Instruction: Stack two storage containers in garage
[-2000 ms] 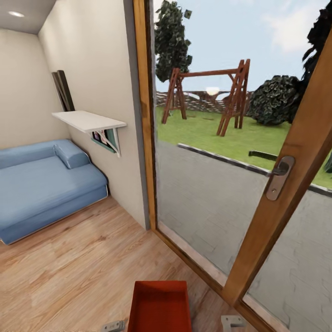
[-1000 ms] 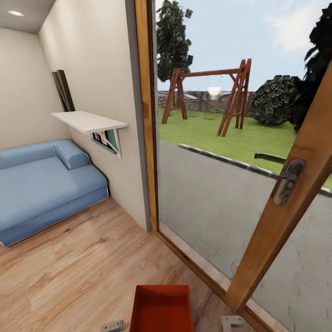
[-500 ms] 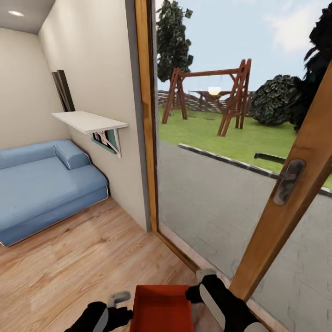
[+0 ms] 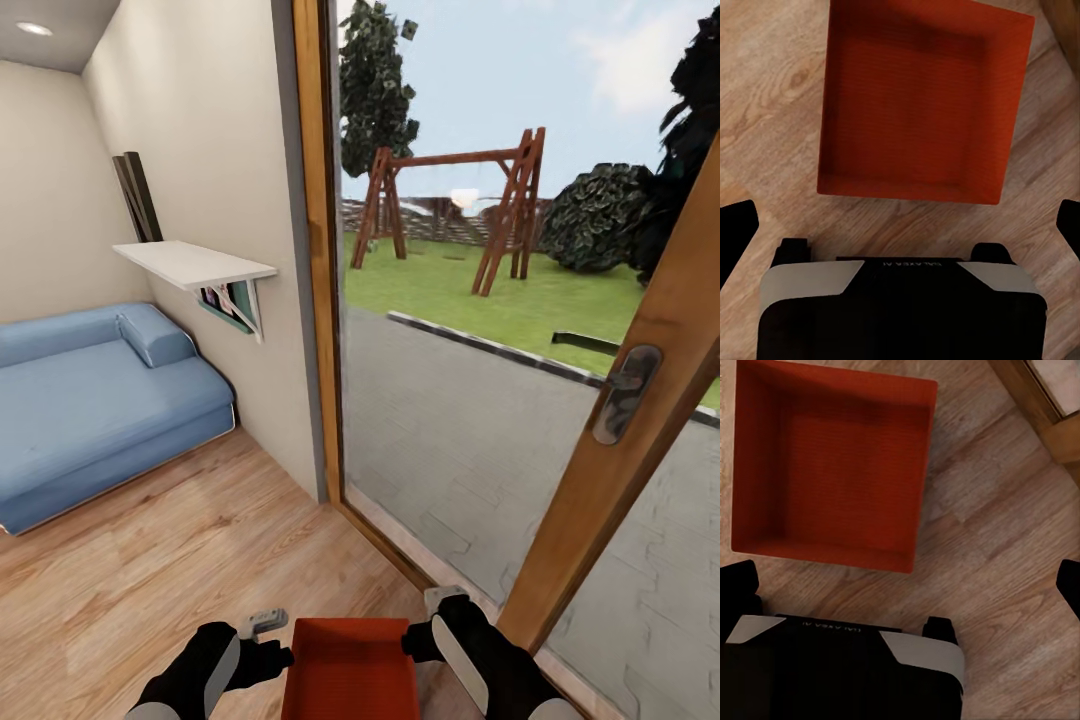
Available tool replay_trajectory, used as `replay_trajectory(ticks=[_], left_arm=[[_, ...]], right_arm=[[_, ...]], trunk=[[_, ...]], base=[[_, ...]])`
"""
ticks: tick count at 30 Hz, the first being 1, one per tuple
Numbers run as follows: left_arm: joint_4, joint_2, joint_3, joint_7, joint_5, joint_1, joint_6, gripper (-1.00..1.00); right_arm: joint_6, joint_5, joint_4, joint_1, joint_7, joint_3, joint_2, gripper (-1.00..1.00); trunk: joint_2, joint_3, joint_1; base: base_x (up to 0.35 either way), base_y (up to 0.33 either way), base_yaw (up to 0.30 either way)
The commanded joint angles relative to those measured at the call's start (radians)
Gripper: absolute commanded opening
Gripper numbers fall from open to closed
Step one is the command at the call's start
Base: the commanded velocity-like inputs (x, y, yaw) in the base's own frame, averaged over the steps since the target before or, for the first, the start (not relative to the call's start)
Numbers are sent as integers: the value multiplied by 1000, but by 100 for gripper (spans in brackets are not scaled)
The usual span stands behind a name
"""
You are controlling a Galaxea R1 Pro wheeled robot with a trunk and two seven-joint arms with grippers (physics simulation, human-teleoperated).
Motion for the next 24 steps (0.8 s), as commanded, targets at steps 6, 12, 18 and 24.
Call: replay_trajectory(ticks=[6, 12, 18, 24], left_arm=[[-2, -1, 8, -3, -2, -1, 9, 100], [-2, -1, 10, -3, 0, -1, 10, 100], [-2, -1, 9, -3, 0, -1, 10, 100], [-2, -1, 9, -3, 0, -1, 10, 100]], right_arm=[[3, -11, -1, -1, -10, 3, 0, 100], [3, -11, 0, -1, -10, 3, 0, 100], [3, -11, 0, -1, -10, 3, -1, 100], [3, -11, 0, -1, -10, 3, 0, 100]], trunk=[[-2, -2, 0], [-2, -2, 0], [-2, -2, 0], [-2, -2, 0]], base=[[0, 0, 0], [0, 0, 0], [0, 0, 0], [0, 0, 0]])
